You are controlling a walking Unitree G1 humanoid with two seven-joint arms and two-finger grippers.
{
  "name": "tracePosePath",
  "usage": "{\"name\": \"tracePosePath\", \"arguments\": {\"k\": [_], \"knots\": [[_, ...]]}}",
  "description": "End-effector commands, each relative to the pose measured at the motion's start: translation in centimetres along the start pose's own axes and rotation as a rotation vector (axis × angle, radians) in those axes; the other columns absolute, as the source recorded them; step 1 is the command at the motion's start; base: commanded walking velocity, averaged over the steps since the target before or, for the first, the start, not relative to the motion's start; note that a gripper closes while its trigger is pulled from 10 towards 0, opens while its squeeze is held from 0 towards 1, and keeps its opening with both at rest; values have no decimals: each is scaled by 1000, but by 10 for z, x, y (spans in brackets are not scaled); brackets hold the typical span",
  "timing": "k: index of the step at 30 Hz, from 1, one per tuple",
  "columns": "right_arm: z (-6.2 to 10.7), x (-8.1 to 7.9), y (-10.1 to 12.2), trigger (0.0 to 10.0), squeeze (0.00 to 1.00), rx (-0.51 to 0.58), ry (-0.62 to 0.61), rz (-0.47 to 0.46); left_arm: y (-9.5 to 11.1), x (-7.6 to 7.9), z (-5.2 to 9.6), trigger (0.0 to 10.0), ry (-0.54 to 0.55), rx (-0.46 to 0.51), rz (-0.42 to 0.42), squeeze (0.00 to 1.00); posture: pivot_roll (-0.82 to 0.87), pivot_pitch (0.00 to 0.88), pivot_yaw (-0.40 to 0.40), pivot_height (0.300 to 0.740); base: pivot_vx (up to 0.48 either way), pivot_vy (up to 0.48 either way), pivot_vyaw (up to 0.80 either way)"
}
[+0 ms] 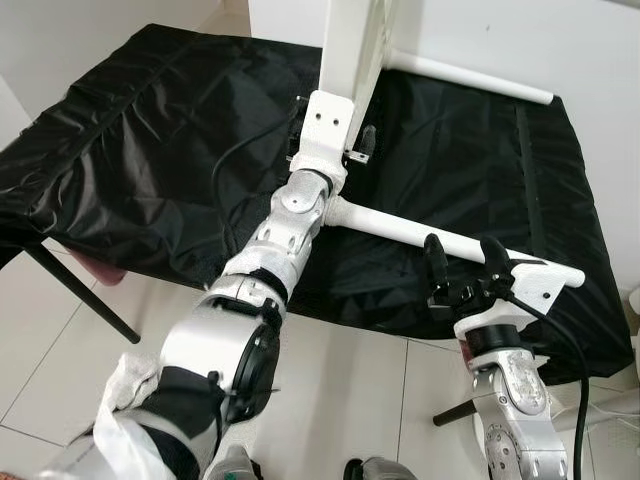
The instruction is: Building children table
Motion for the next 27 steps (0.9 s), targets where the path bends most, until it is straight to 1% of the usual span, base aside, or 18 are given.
{"name": "tracePosePath", "arguments": {"k": [1,3,7,8,9,10,13,14,15,25,27], "knots": [[2,2,1,10000,0,-3,-14,9,-7,-1,1,10000,36,-45,-32,0,-68,95,16,740,0,0,0],[2,3,1,10000,0,0,-20,8,-6,-3,-1,10000,40,-44,-27,0,-69,96,19,740,0,0,0],[3,2,1,10000,0,3,-26,6,0,-9,-4,10000,67,-31,-49,0,-72,104,29,740,0,0,0],[3,2,2,10000,0,5,-30,4,1,-12,-4,9647,69,-23,-49,0,-75,111,34,740,0,0,0],[3,2,2,10000,0,6,-33,3,2,-14,-5,9647,71,-18,-49,0,-75,111,34,740,0,0,0],[4,1,2,10000,0,6,-36,1,1,-15,-5,7686,67,-18,-43,0,-76,117,37,740,0,0,0],[5,1,2,10000,0,5,-38,0,0,-15,-5,7686,60,-22,-35,0,-76,117,37,740,0,0,0],[6,1,2,10000,0,5,-39,0,-1,-16,-5,3490,62,-26,-46,0,-77,119,38,740,0,0,0],[7,1,2,10000,0,5,-43,-1,-1,-17,-5,0,62,-22,-54,0,-82,134,46,740,0,0,0],[13,1,4,10000,0,10,-70,-2,1,-23,-5,0,48,7,-52,0,-95,154,66,740,0,0,0],[16,1,4,10000,0,8,-79,-1,1,-25,-5,0,40,18,-65,0,-93,161,70,740,0,0,0]]}}
Point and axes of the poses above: a point about 5 cm out from each wrist's last joint towards the gripper, its own z axis pointing back from the gripper into the wrist, its own y axis along the axis of the wrist's last joint, x = y × z, the point moved 3 cm from there along -z, pointing out of the wrist towards the gripper, and after that the axes turned 15 degrees about -z, right-handed, at the moved point
